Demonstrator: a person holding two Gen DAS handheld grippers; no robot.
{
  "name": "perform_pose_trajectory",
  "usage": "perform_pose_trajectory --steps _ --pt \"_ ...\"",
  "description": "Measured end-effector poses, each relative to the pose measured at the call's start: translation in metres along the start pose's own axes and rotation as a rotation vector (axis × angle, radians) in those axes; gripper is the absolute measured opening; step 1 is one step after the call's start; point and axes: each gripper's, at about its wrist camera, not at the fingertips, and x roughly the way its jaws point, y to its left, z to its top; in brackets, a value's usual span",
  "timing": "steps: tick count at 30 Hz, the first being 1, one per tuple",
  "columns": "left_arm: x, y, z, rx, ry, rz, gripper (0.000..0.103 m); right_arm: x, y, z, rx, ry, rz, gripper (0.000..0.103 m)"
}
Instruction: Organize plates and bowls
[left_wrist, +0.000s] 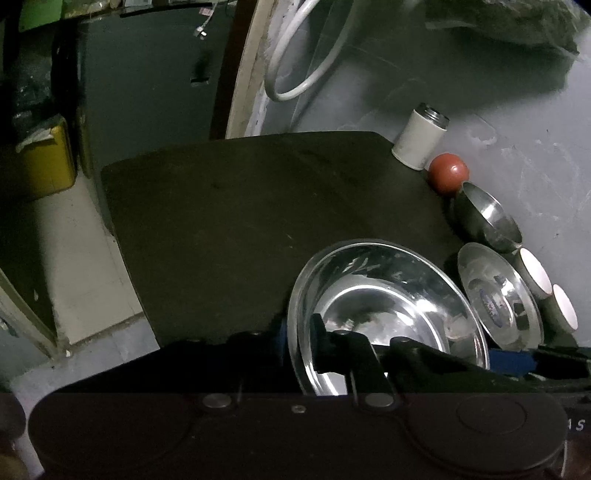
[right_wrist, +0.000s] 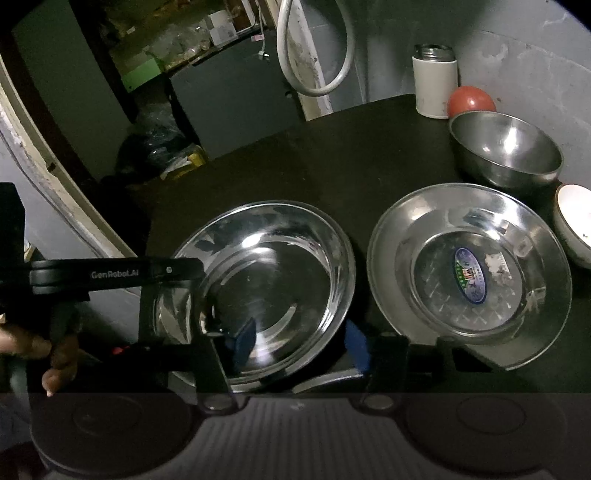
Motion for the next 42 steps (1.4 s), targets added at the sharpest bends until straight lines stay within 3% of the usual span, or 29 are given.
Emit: perform_pose_trajectory --steps 4,14,21,32,42 --pt "-0.007 0.001 -0.001 -0.007 -0.019 0.0 0.009 -0.001 0.002 0.0 -0.019 -0.004 -0.03 0.042" --pt "-0.043 -0.016 -0.003 0.015 -0.102 0.006 0.01 -0.025 0.008 -0.002 -0.063 -0.061 -0.008 0.042" --pt "-0.064 -0.04 -0.013 0.027 -0.127 -0.033 0.011 -0.061 0.002 -0.011 -0.067 -0.103 -0.009 0.042" --pt "-0.084 -0.092 -0.054 0.103 -0.074 -0.076 0.016 -0.117 -0.022 -0.046 -0.037 -0.127 -0.055 0.042" --pt "-0.084 -0.118 -0.085 0.216 -0.022 -0.066 0.016 -0.132 -0.033 -0.088 -0.019 -0.08 -0.087 0.042"
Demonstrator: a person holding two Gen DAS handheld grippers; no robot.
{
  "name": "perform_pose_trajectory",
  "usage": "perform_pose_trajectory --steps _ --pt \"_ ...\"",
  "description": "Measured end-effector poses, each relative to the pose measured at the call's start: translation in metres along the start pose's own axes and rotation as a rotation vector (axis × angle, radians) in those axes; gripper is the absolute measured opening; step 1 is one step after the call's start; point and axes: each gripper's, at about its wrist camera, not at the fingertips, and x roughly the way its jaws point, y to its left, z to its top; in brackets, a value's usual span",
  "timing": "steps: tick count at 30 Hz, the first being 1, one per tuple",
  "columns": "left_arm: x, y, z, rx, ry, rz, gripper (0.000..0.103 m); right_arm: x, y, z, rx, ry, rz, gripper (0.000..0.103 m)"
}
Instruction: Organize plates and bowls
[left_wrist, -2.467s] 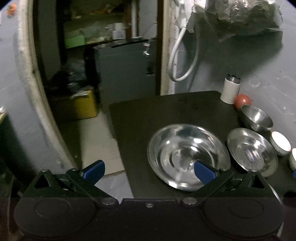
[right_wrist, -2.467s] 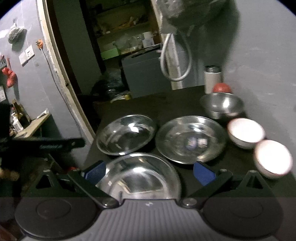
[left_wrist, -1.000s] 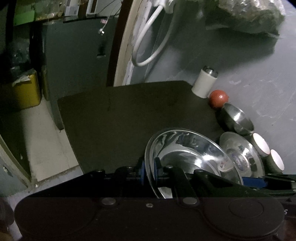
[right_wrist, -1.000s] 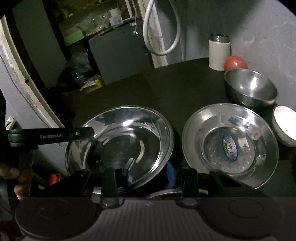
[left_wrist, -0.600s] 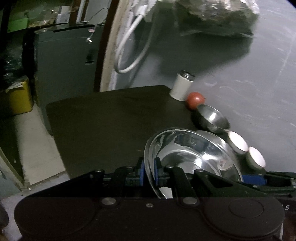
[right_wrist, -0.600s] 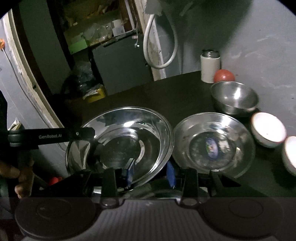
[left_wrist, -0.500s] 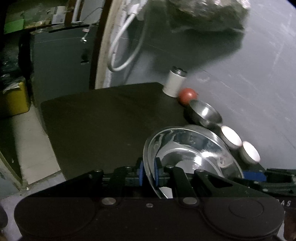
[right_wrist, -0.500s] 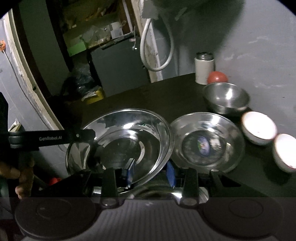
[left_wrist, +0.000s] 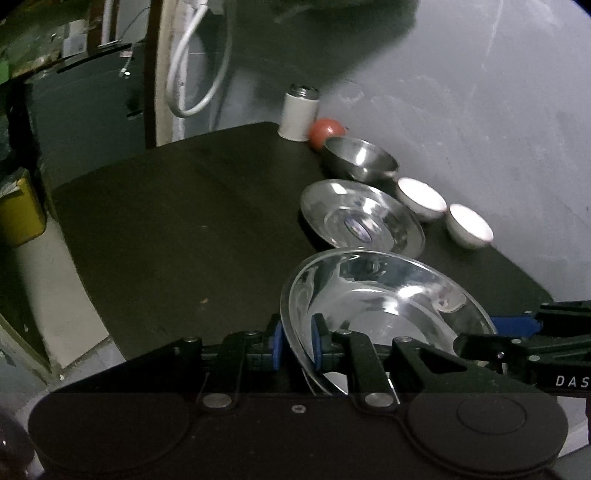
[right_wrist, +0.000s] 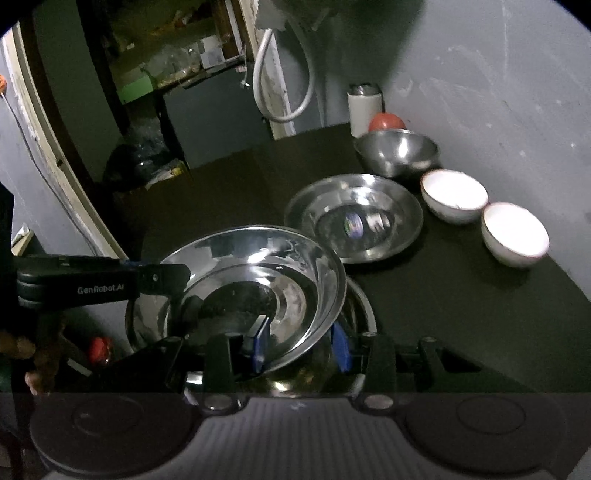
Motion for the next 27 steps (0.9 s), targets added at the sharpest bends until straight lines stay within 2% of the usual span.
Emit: perform_pose_trajectory --steps 8,27 --pt "0.014 -0.016 -0.004 0.095 0.031 0.023 0.02 0.0 -0.006 -0.014 0.006 0.027 -0.028 0.044" --pt "0.03 -0.016 -0.014 0.113 0.074 0.021 0.022 0.003 0.0 -0.016 -0.067 0.047 -0.075 0.047"
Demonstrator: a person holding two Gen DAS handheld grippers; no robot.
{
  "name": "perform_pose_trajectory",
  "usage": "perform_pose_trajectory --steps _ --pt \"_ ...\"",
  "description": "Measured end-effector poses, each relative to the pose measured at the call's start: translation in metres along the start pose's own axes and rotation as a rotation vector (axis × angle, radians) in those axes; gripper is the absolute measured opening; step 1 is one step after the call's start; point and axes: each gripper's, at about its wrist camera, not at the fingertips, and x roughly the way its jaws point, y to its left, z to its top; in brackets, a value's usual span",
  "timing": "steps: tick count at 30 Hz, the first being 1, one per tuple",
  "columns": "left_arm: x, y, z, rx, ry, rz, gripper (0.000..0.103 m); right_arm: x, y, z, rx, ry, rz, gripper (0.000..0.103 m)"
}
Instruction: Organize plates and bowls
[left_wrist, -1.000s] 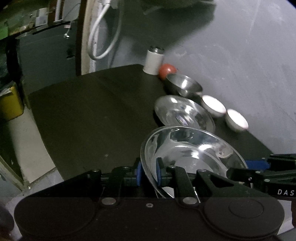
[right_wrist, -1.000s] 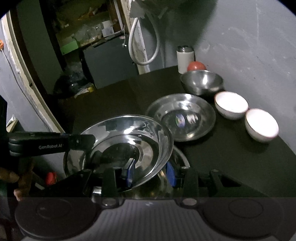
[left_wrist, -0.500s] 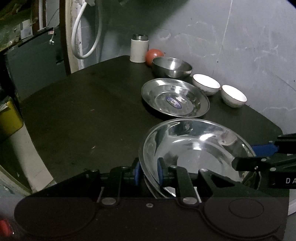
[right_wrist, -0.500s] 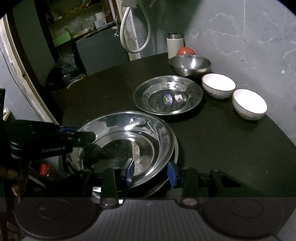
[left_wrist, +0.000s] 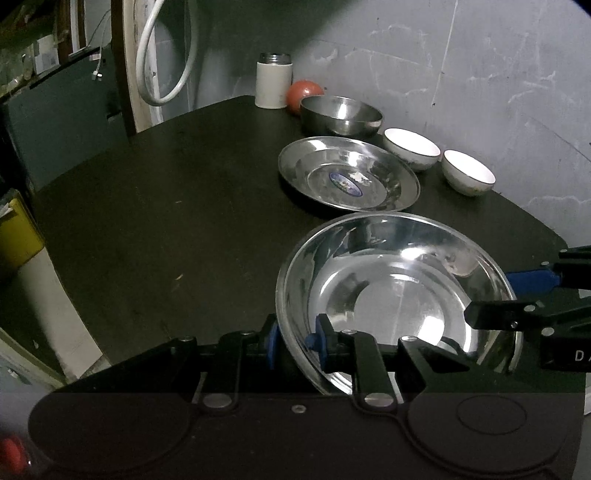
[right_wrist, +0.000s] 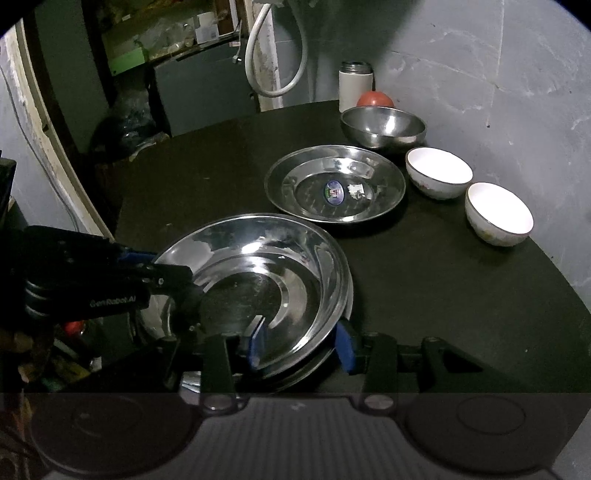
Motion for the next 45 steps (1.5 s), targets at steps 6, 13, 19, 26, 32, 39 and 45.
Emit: perform_pose_trajectory --steps 6,13,19,26,32,39,45 --pt "0.003 0.0 0.001 -0.015 0.008 -0.004 0.022 0.0 0.001 -0.001 -0.005 -0.005 0.0 0.051" --pt "0.003 0.001 0.001 -0.025 0.002 -0.008 0.025 0.001 0.001 -0.001 -0.016 -0.006 -0.005 0.053" --pt "0.001 0.004 0.004 -0.035 -0.014 0.0 0.047 0.003 -0.002 -0.002 -0.005 -0.001 -0.008 0.054" --pt "-0.001 0.012 0.014 -0.059 -0.05 0.004 0.076 0.004 -0.009 0.0 0.017 -0.008 0.001 0.064" --pt "0.006 0.022 0.04 -0.088 -0.11 0.031 0.101 0.007 -0.026 0.011 0.078 -0.05 -0.009 0.081" --pt "0.035 0.039 0.086 -0.112 -0.127 0.02 0.102 0.027 -0.053 0.037 0.164 -0.089 -0.032 0.087" --pt "0.071 0.042 0.114 -0.08 -0.107 0.008 0.102 0.052 -0.069 0.057 0.194 -0.106 -0.05 0.09"
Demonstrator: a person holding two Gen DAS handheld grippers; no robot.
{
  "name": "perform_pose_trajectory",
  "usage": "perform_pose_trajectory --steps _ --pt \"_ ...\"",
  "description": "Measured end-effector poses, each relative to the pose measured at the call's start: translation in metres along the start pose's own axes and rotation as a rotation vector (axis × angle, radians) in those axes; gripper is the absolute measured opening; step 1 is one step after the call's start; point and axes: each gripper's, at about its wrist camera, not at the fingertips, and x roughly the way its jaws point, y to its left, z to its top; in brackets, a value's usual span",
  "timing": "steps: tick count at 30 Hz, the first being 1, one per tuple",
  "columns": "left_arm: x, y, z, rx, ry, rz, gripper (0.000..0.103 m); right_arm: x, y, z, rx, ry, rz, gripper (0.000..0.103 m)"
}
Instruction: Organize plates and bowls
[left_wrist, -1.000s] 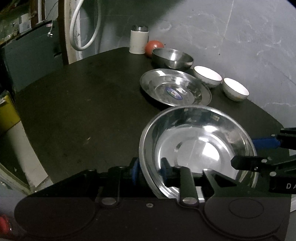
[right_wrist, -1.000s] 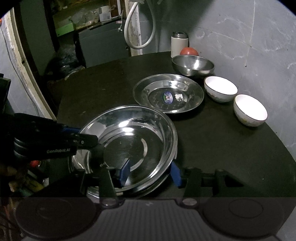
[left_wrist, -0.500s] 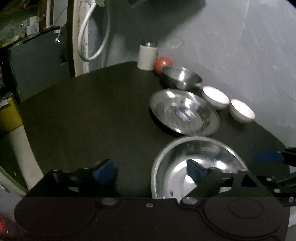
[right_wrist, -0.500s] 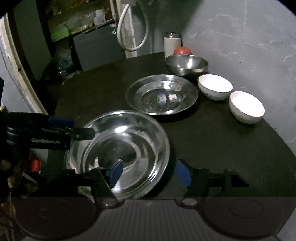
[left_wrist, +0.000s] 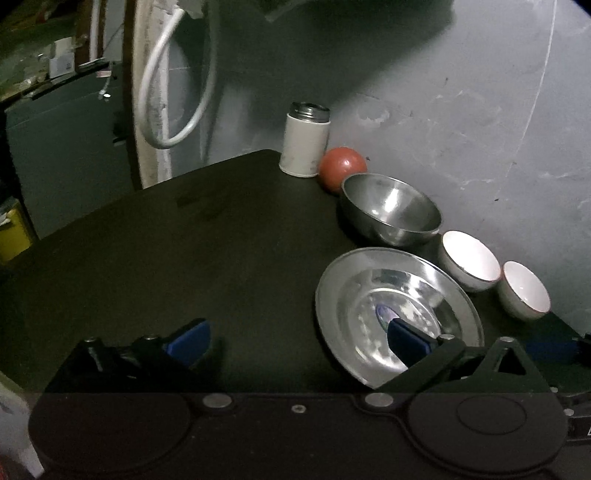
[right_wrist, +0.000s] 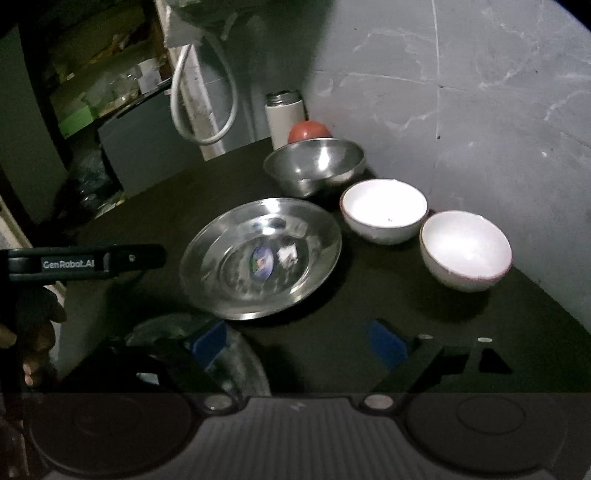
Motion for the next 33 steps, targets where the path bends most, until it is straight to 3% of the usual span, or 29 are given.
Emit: perform_pose_trajectory --steps 8,17,29,33 --pt "0.032 -0.002 0.011 0.034 0.035 -0.007 0.102 0.029 -0.006 0.016 0.011 -0.013 -0.017 0.09" --pt "0.038 -0.009 0.011 0.069 0.035 -0.012 0.102 0.043 -0.006 0.022 -0.007 -0.007 -0.03 0.083" --pt "0.038 -0.017 0.012 0.086 0.035 -0.027 0.086 0.05 -0.002 0.022 -0.021 0.007 -0.026 0.063" --pt "0.039 -0.018 0.012 0.092 0.042 -0.025 0.073 0.051 -0.001 0.022 -0.023 0.009 -0.023 0.061"
